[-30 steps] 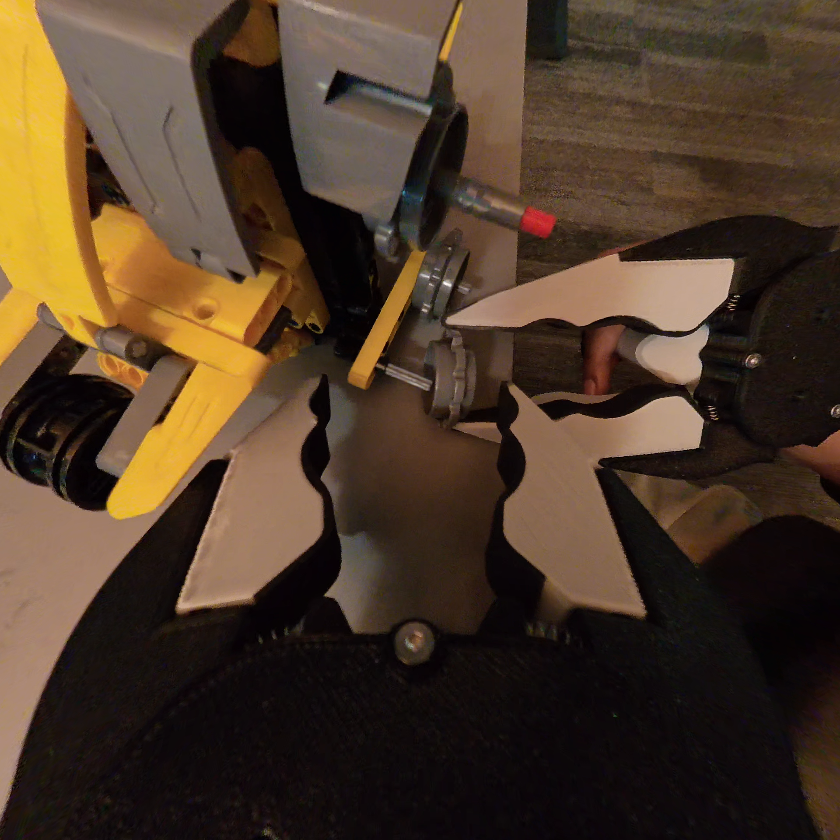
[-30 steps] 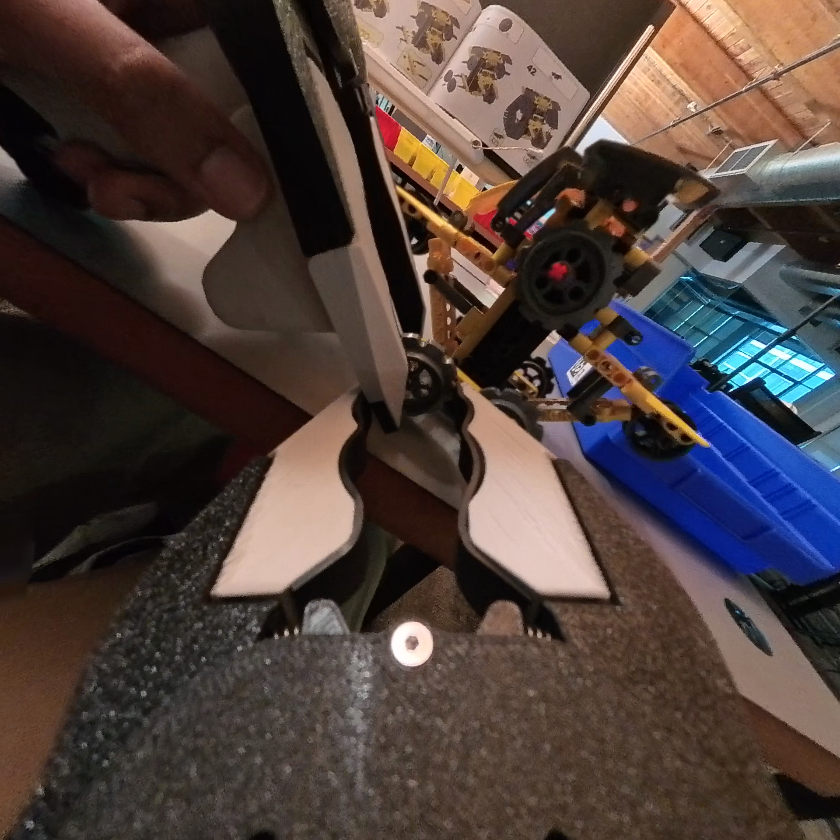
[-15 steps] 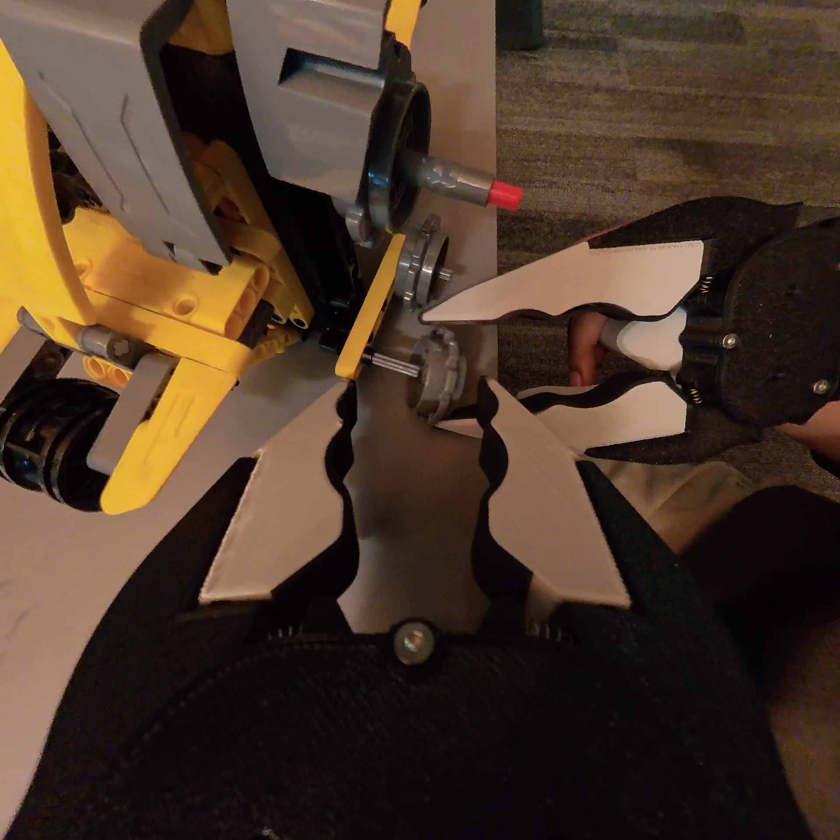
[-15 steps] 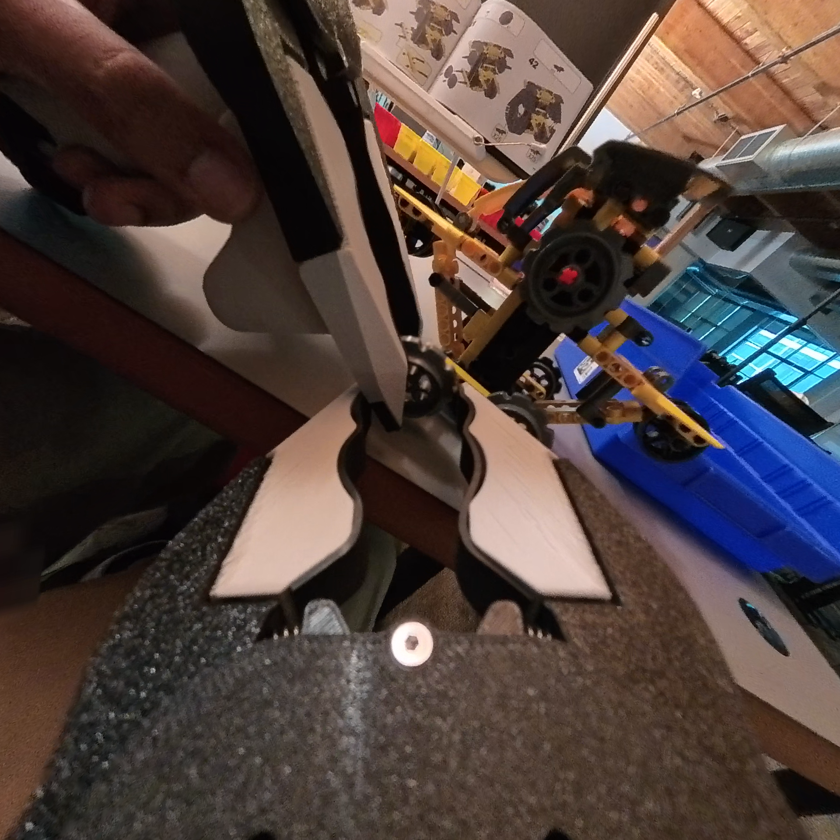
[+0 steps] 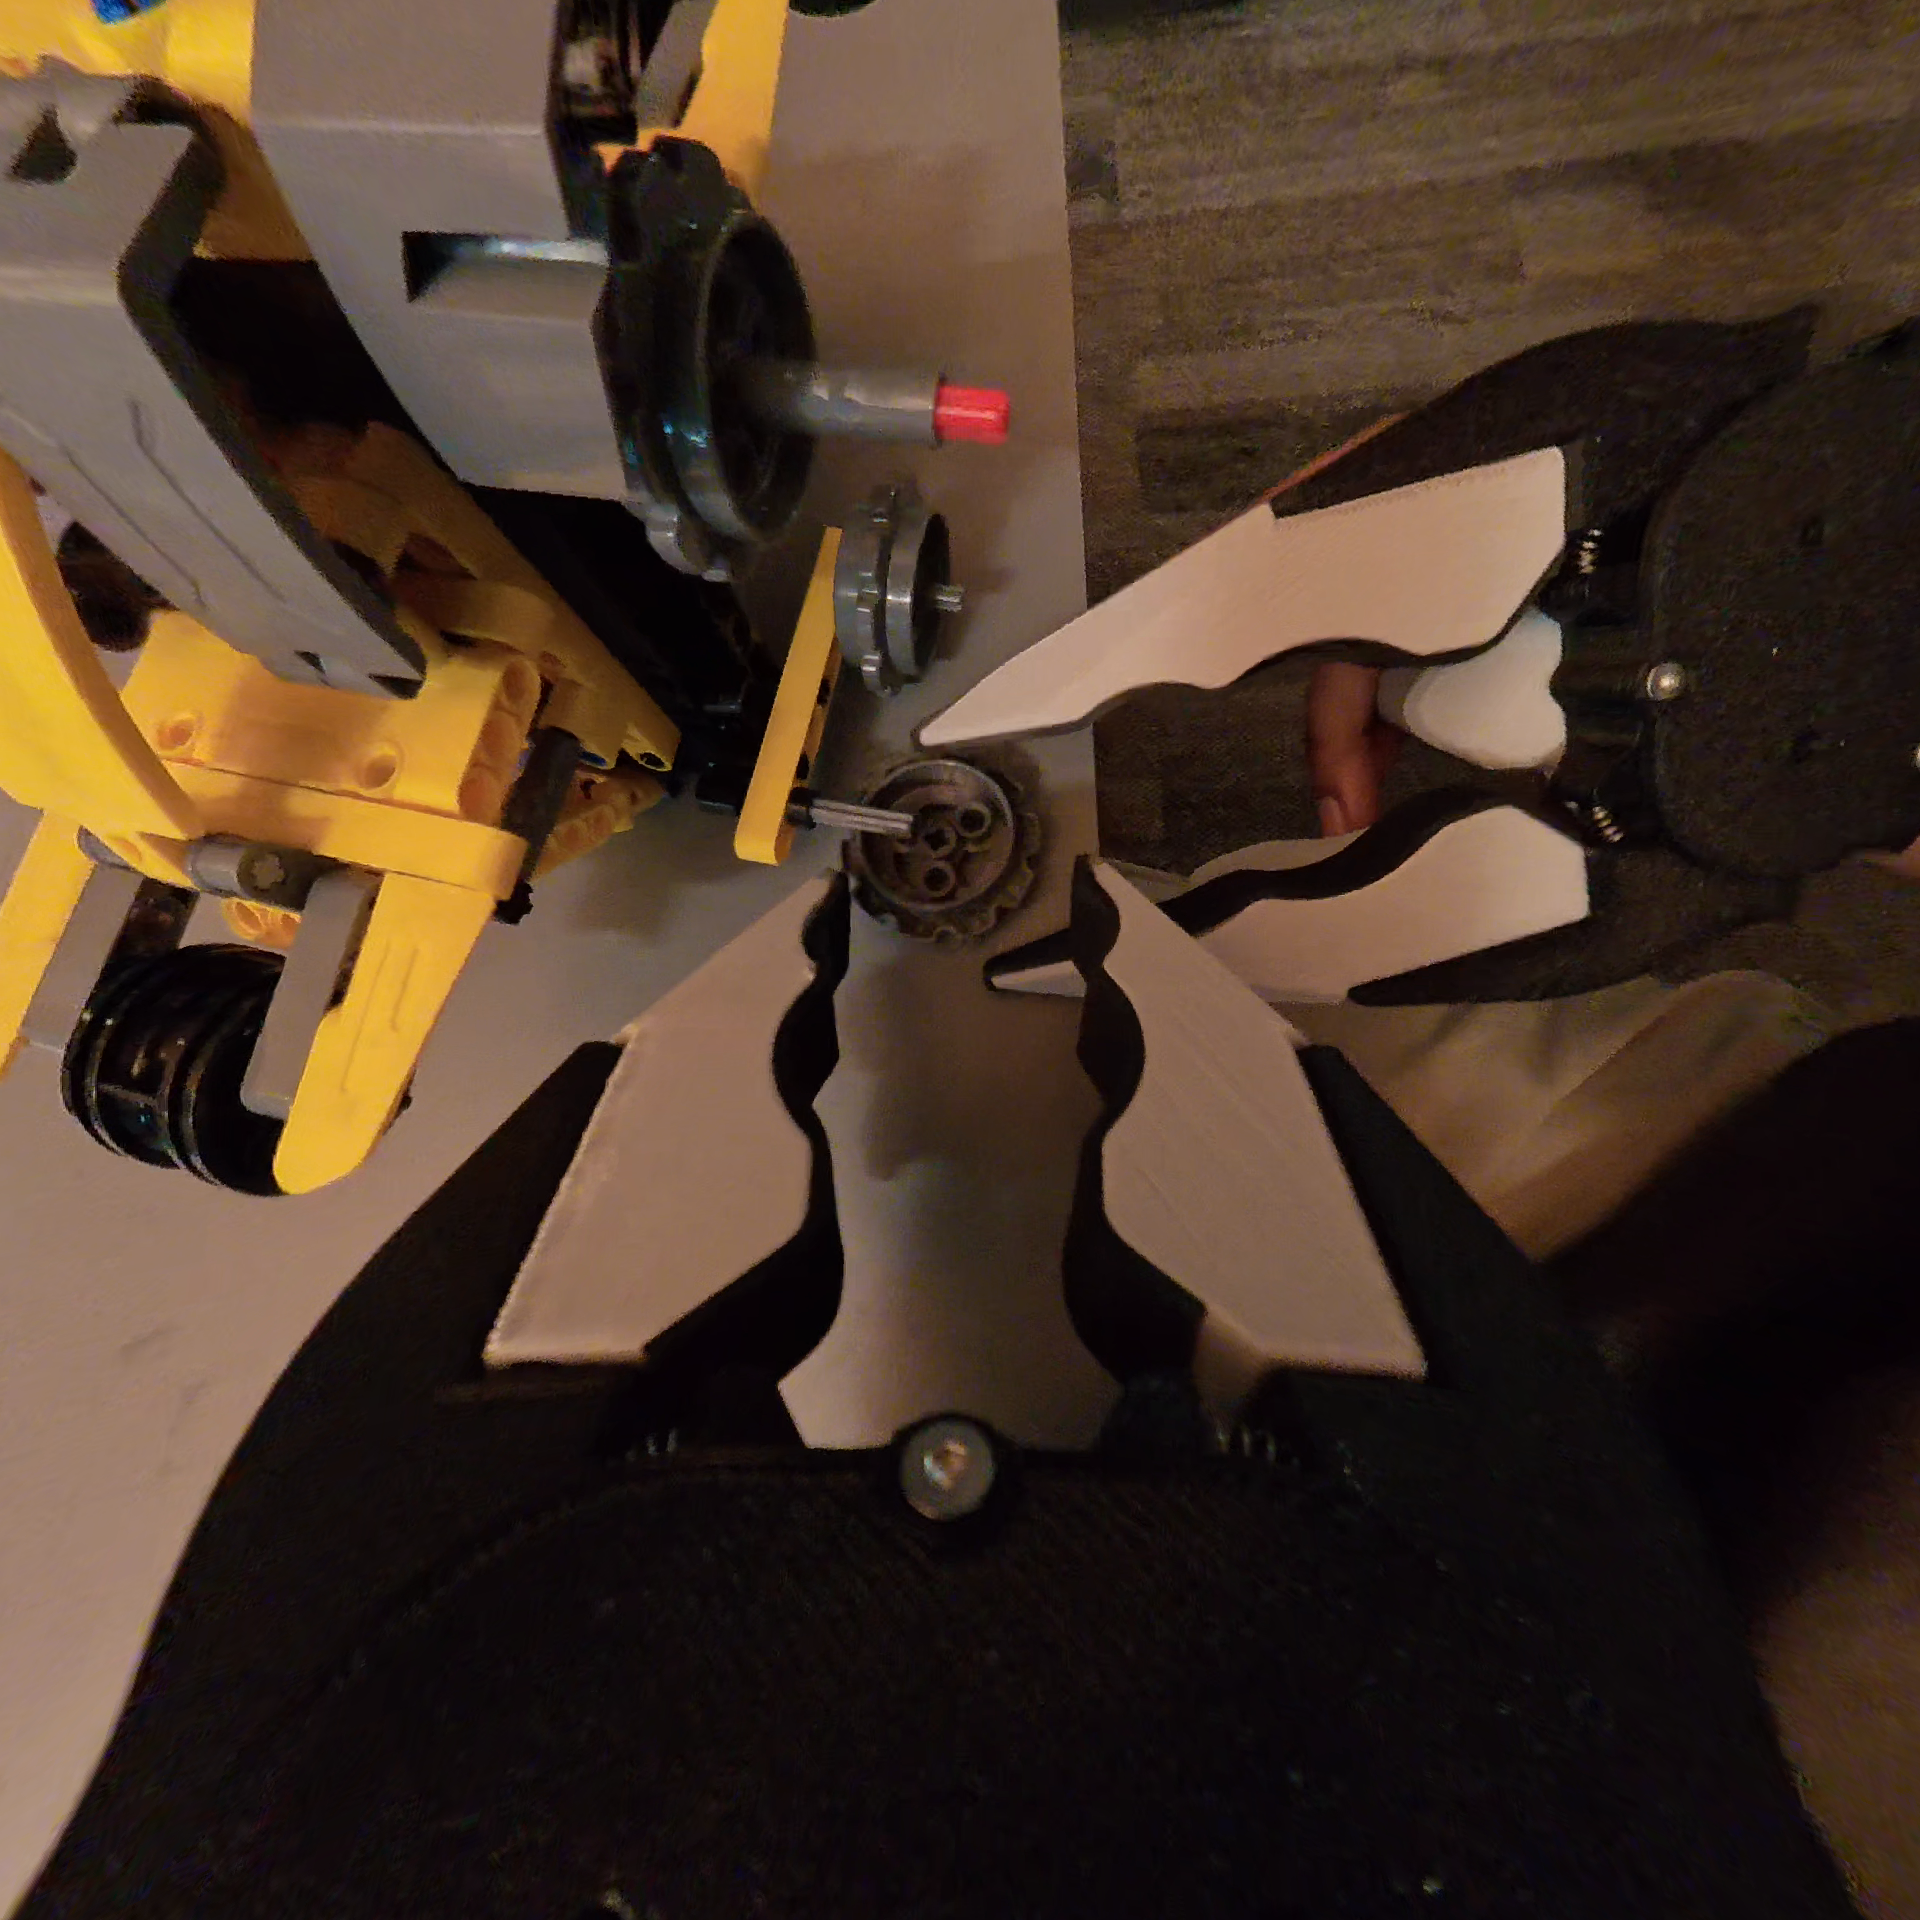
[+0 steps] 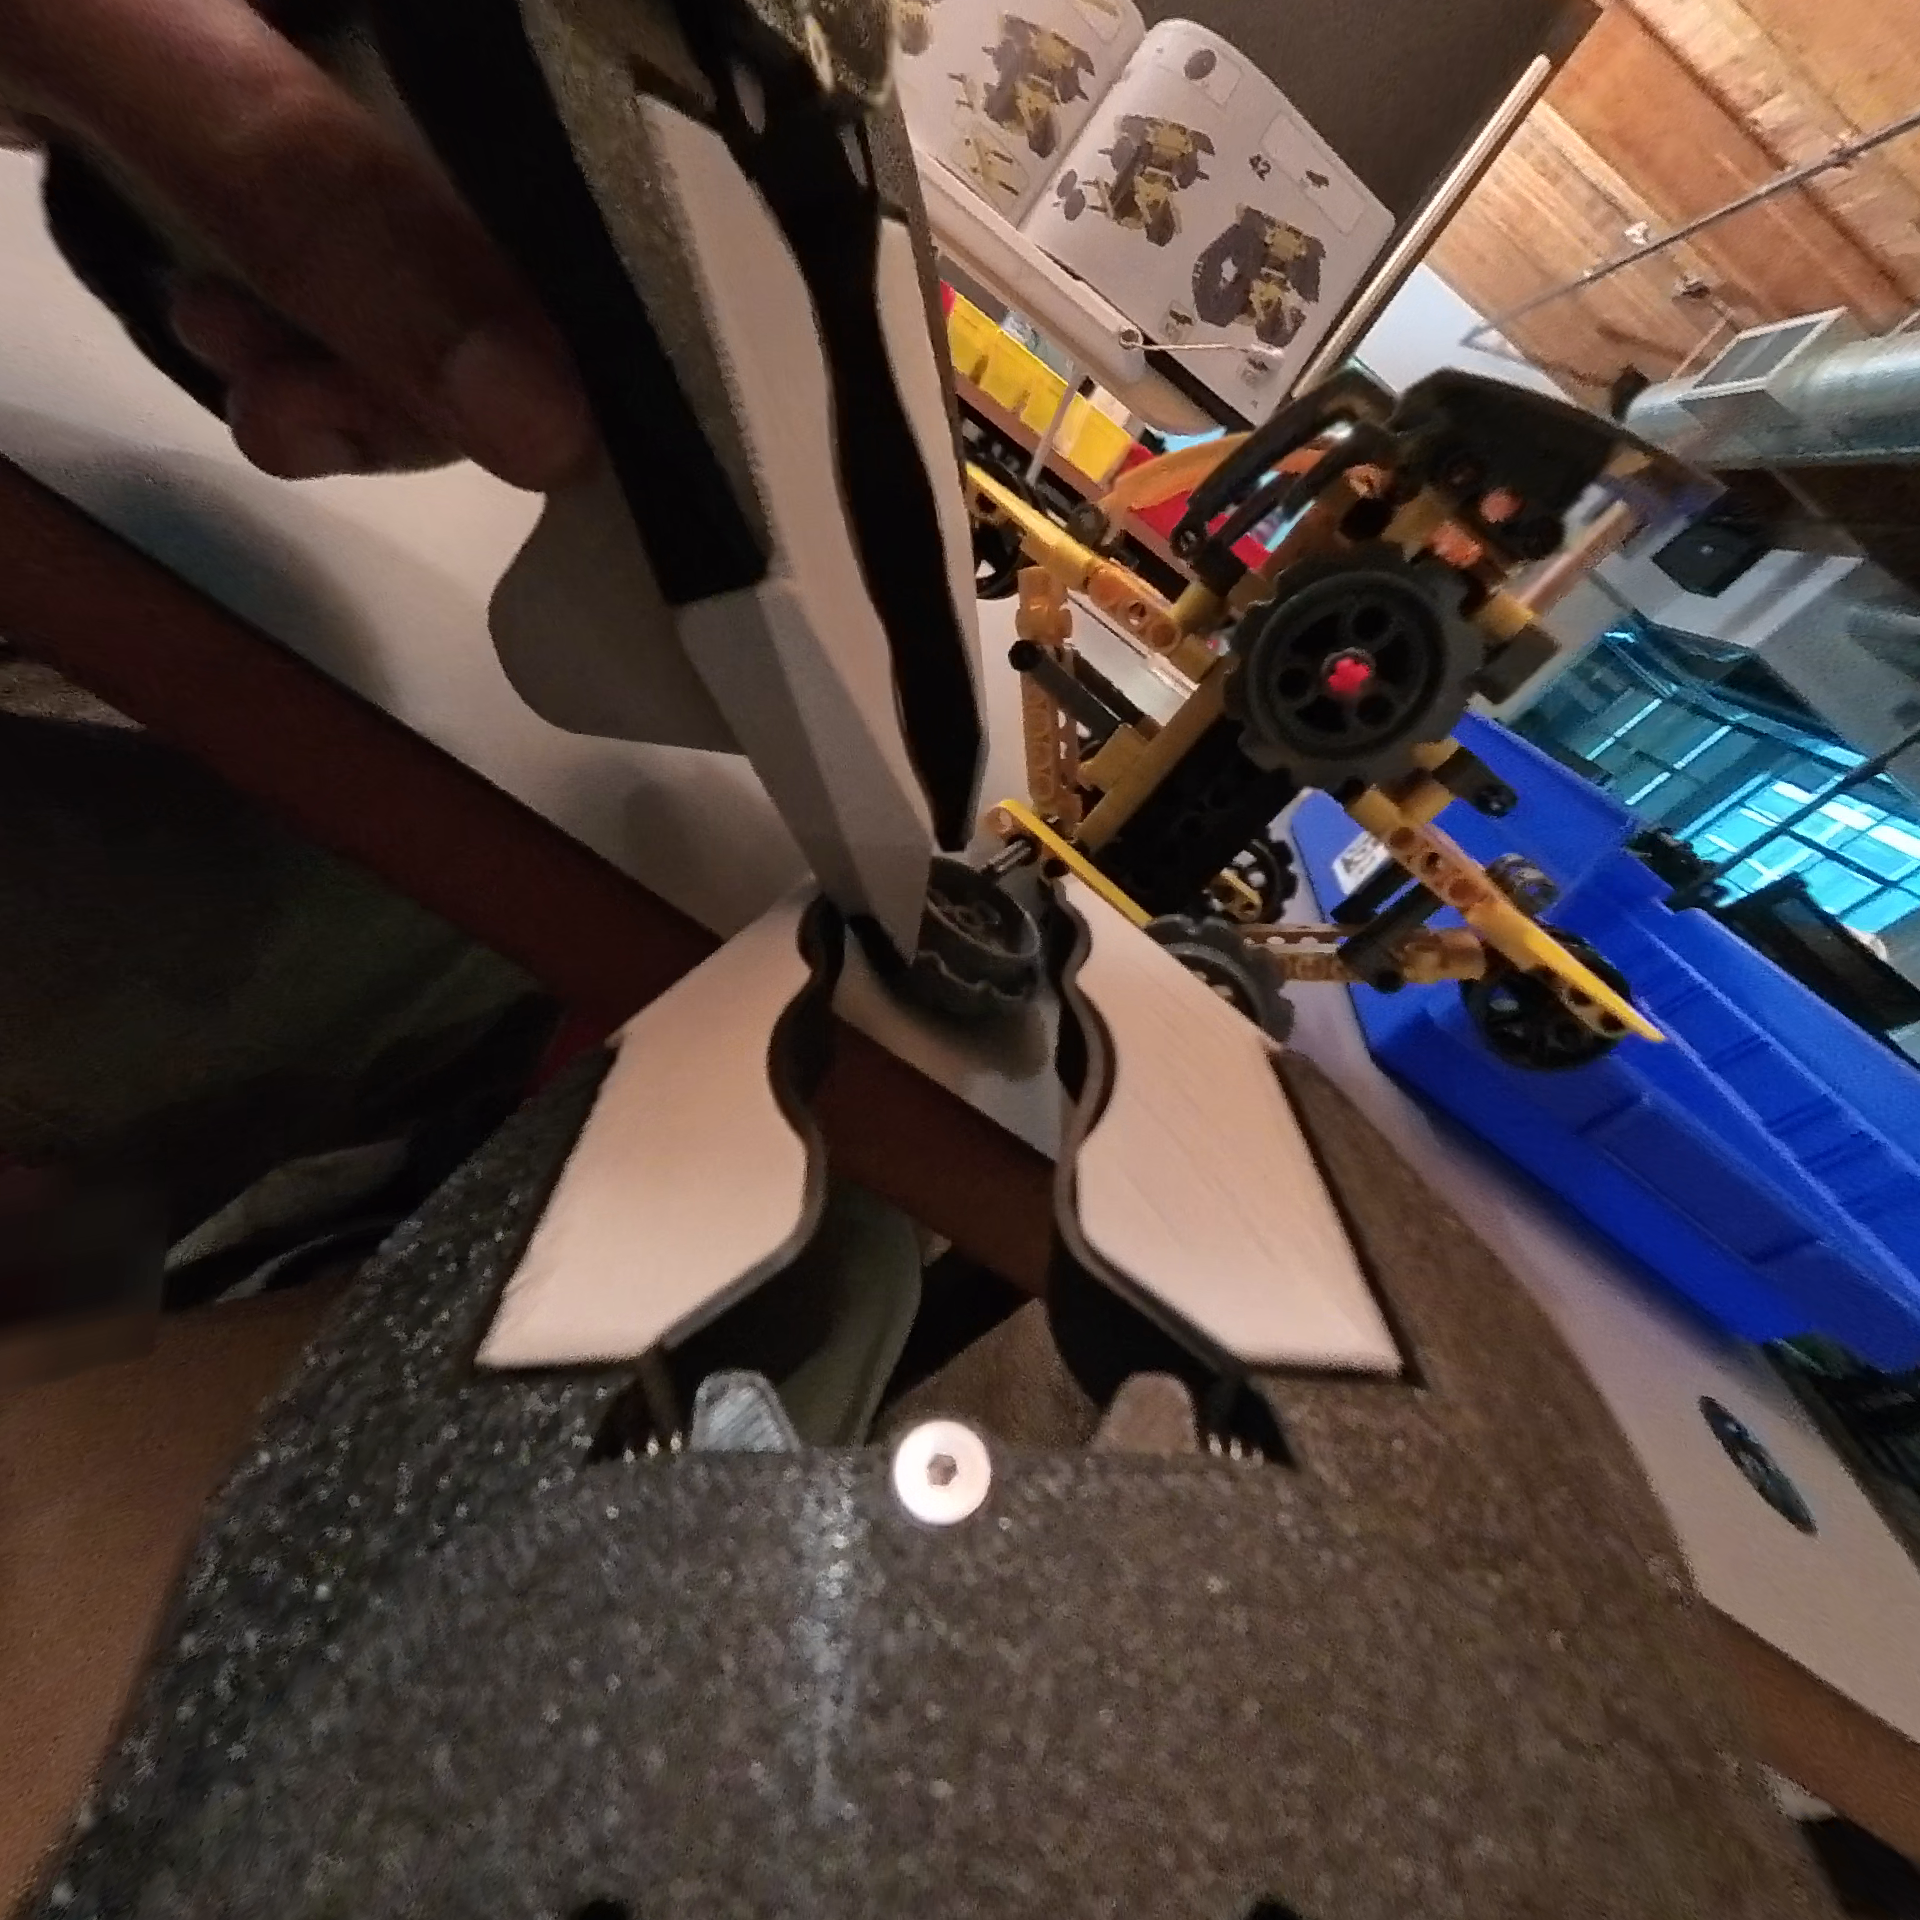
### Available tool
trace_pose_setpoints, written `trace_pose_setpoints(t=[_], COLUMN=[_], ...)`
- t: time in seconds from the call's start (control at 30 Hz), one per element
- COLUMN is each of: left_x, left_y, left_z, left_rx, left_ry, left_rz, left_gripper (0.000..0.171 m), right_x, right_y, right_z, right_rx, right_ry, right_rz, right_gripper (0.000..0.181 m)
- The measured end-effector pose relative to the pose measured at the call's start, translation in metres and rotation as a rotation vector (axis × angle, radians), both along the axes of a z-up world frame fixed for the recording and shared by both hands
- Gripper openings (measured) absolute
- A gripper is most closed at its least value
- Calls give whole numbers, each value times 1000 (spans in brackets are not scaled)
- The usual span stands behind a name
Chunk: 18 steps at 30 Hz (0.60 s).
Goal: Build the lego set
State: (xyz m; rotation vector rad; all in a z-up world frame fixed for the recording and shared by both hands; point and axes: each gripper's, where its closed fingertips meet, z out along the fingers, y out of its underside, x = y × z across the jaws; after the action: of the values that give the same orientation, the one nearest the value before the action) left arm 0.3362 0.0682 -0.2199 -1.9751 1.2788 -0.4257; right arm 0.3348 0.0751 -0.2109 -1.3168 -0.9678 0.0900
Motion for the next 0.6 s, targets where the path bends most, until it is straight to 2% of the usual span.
trace_pose_setpoints(t=[0.23, 0.43, 0.6], left_x=[4, 5, 5], left_y=[1, -2, -4], left_z=[-1, -6, -15], left_rx=[-32, -35, 4], left_ry=[-72, -43, 42], left_rz=[48, 51, 38], left_gripper=[43, 45, 44], right_x=[16, 34, 39], right_y=[-4, -8, -12], right_z=[-2, -6, -2], right_rx=[-78, -147, -259], right_ry=[87, 120, 245], right_rz=[86, 144, 231], right_gripper=[47, 45, 36])
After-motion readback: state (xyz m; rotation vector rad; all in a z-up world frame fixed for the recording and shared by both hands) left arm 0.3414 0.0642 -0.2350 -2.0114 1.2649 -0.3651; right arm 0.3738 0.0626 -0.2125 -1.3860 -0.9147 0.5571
